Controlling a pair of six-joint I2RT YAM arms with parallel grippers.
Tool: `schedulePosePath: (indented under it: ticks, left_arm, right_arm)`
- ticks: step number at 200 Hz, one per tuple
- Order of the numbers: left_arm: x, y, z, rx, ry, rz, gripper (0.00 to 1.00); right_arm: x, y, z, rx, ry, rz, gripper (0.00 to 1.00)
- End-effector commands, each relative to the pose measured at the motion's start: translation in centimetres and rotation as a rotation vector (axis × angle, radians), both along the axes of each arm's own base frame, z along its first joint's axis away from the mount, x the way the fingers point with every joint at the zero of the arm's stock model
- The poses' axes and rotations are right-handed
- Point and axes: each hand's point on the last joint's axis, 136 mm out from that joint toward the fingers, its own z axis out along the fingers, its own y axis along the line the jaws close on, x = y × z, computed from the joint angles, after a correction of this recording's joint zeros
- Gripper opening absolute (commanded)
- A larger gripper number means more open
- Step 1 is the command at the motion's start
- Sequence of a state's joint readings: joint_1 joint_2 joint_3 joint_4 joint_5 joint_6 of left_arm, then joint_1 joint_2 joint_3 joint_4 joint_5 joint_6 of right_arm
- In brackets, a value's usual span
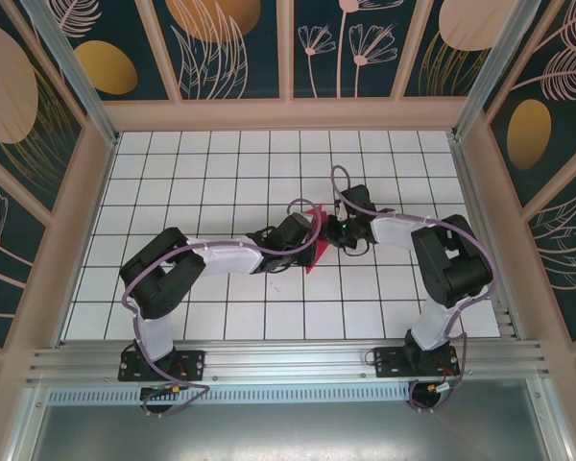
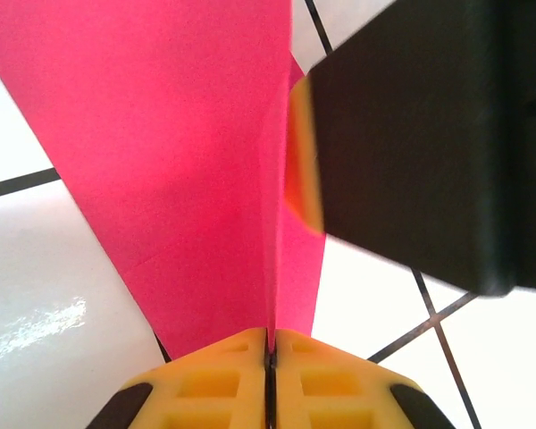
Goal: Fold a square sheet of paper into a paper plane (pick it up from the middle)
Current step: Fourth fold the wing at the center of the table.
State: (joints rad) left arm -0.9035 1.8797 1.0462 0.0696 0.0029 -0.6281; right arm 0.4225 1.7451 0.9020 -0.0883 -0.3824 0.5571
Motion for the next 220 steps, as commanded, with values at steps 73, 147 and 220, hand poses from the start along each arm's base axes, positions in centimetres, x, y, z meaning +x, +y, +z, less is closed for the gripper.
schedulePosePath:
  ticks: [73, 147, 220]
  left_arm:
    - [-2.0, -1.6, 0.8, -0.036, 0.022, -0.167, 0.11]
    - [-2.3, -2.8, 0.4, -0.142, 0.057, -0.189, 0.11]
    - [-2.2, -1.0, -0.7, -0.270, 0.122, -0.117, 0.13]
  right_arm:
    - [-1.3, -1.6, -2.6, -0.026, 0.061, 0.011, 0.13]
    - [-2.0, -2.0, -2.9, -0.032, 0.067, 0.003, 0.12]
    - [-1.5, -2.3, 0.0, -0.011, 0.010, -0.020, 0.17]
